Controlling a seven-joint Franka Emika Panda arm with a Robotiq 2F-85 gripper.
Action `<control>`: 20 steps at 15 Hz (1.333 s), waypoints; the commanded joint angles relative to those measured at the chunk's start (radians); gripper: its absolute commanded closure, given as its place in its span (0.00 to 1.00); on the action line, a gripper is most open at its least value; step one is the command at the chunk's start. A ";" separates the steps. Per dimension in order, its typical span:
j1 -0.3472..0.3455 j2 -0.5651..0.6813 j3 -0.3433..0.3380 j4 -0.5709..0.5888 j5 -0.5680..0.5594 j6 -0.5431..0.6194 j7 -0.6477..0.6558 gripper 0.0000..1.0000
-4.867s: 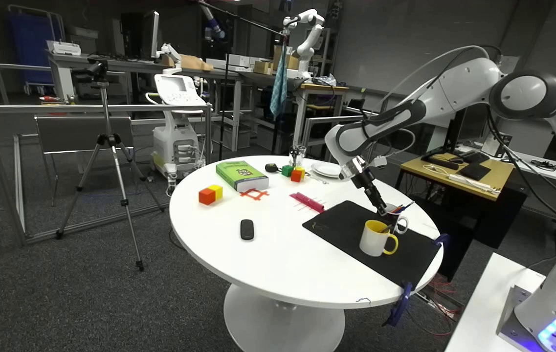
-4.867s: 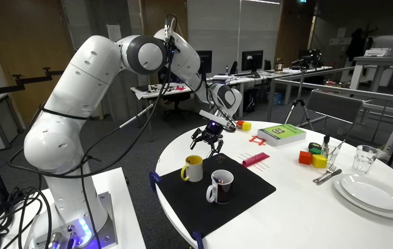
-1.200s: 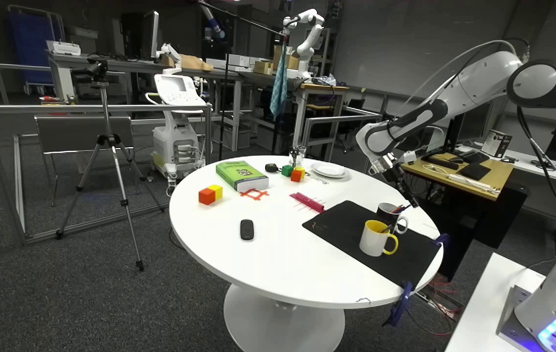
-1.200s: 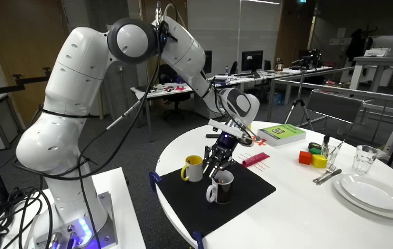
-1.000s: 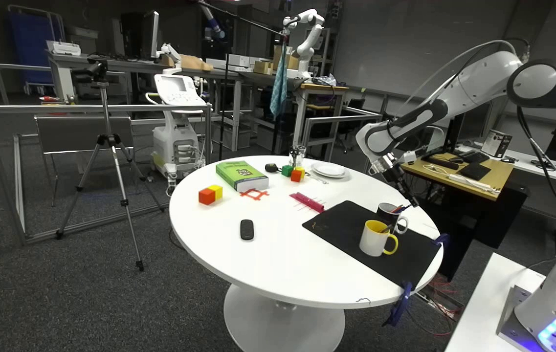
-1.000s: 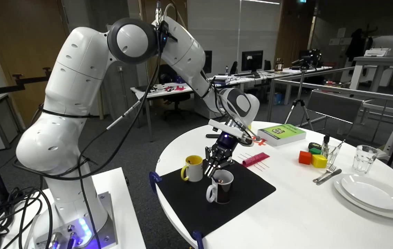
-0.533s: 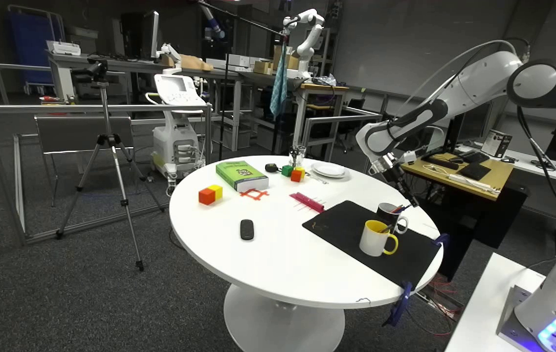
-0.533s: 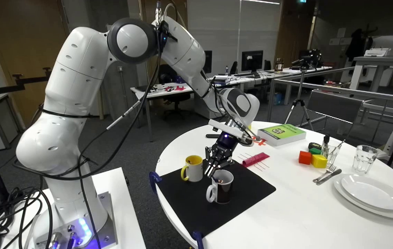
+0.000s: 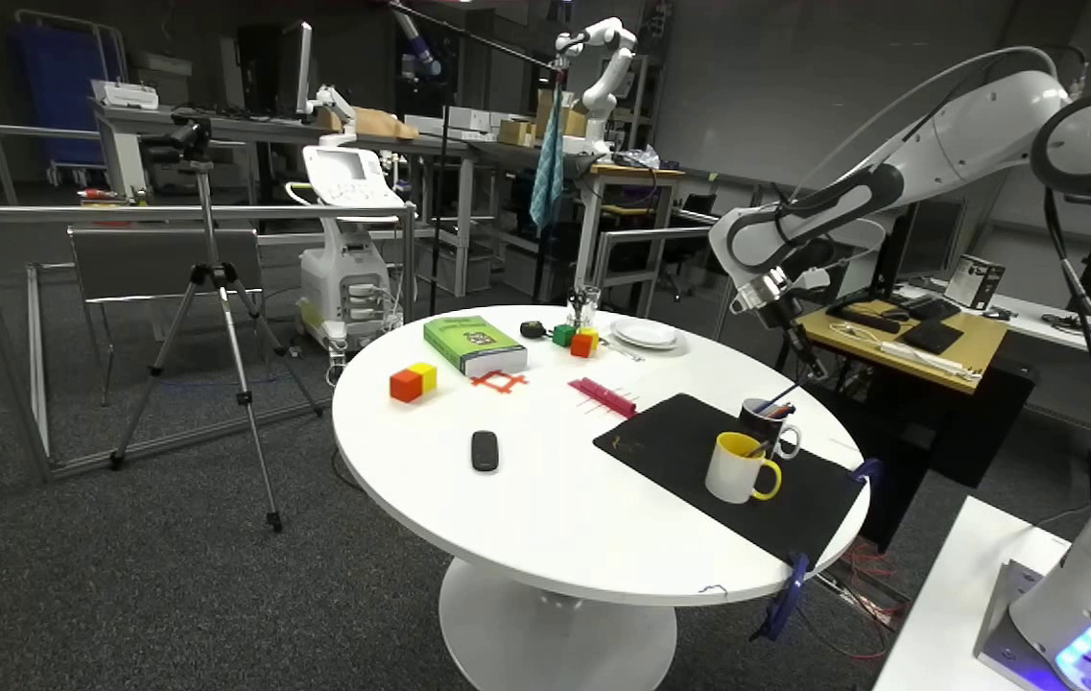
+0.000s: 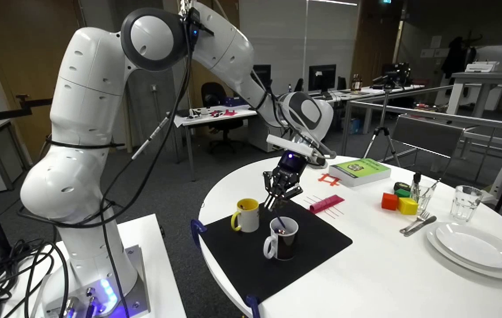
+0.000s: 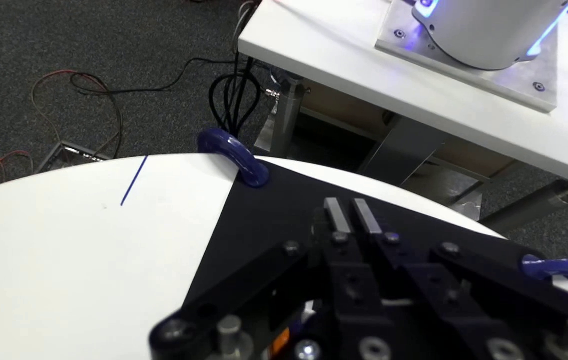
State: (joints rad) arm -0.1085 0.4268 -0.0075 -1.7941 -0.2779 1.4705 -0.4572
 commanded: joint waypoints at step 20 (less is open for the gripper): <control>0.085 -0.101 0.075 0.093 0.189 -0.314 -0.098 0.98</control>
State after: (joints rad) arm -0.0448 0.2741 0.0496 -1.7567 -0.1015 1.2143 -0.5729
